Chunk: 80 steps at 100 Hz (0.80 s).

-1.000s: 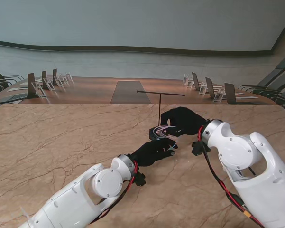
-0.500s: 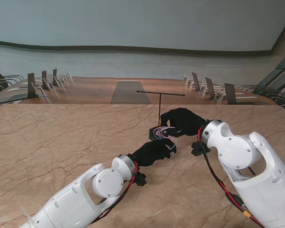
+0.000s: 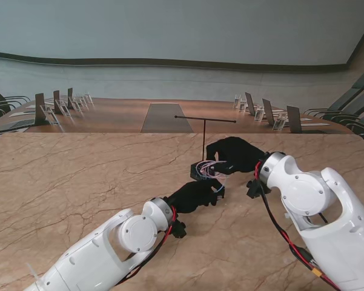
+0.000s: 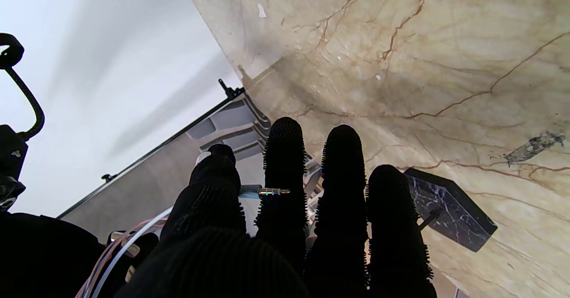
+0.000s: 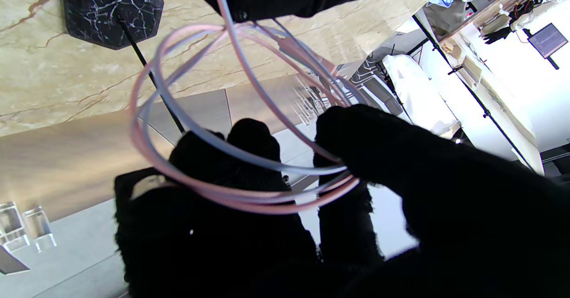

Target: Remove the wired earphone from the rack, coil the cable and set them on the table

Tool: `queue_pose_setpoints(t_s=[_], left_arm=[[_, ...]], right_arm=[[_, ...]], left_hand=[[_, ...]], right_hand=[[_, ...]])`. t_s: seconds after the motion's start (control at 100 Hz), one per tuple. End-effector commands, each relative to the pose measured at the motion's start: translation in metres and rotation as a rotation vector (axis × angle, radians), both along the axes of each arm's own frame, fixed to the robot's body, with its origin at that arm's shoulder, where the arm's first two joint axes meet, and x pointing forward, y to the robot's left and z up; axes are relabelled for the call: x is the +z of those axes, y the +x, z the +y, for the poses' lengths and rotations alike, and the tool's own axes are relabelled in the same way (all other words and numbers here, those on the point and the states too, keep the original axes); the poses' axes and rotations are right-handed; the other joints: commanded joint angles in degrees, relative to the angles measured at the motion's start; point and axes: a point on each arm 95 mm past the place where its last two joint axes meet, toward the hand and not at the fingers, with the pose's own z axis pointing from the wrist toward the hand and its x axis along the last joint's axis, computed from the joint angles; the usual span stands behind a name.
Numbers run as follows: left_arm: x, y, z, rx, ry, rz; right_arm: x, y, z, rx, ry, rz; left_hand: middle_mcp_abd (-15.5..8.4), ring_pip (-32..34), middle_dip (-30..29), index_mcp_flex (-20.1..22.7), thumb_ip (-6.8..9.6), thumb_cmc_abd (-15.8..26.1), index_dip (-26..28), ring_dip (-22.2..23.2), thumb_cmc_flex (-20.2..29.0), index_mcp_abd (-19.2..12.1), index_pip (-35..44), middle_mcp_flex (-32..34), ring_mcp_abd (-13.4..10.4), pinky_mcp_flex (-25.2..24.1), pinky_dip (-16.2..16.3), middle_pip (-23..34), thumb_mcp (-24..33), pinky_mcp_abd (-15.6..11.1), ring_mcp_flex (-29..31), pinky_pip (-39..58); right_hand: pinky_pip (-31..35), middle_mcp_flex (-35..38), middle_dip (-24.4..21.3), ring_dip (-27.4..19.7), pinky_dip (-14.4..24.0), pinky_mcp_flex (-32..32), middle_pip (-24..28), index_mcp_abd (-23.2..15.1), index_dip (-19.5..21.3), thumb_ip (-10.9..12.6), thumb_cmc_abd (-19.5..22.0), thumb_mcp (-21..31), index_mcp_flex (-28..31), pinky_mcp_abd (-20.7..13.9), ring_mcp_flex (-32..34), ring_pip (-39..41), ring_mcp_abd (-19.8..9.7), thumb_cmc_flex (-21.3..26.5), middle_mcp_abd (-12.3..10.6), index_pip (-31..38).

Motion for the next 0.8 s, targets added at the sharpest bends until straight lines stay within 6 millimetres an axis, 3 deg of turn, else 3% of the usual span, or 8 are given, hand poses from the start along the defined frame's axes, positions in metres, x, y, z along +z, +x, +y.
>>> queue_pose_setpoints(t_s=[0.0,0.23,0.79], left_arm=[[-0.002,-0.003,0.000,-0.010,0.003,0.015],[-0.002,-0.003,0.003,-0.017,0.013,0.024],[-0.008,-0.002,0.008,-0.012,0.044,0.039]], right_arm=[[0.002,0.000,0.000,0.002,0.001,-0.017],[0.005,0.001,-0.003,0.003,0.001,-0.039],[0.017,0.003,-0.011,0.000,0.007,-0.084]], left_hand=[[-0.74,0.32,0.82,5.38,1.41,1.20,4.61,-0.13,4.61,-5.20,6.13,1.11,0.59,-0.02,-0.51,-0.09,4.18,0.85,1.43,2.08],[-0.98,0.27,1.65,6.06,1.51,1.69,8.54,-0.28,4.61,-5.78,7.54,1.27,0.84,0.01,-0.78,0.07,4.40,0.69,1.64,2.23],[-1.85,1.00,3.99,5.43,1.56,2.58,11.80,0.67,4.60,-7.04,7.52,0.42,0.48,-0.72,-0.75,1.23,3.40,-0.33,0.68,2.16]], right_hand=[[0.72,-0.33,-1.01,-0.09,0.79,-0.72,-0.14,-7.02,1.51,-0.03,3.10,2.12,0.94,-5.92,-0.47,1.73,5.88,5.00,6.82,6.73],[-0.32,-1.45,-1.91,-0.37,1.38,-2.51,-0.01,-7.37,1.42,0.08,2.90,2.51,1.14,-6.77,-1.74,1.27,5.41,4.48,6.48,6.70],[-1.05,-2.05,-2.52,-0.53,2.22,-3.47,0.29,-7.51,1.51,-0.04,3.13,2.43,0.94,-7.06,-2.42,0.93,5.21,4.40,6.29,6.67]])
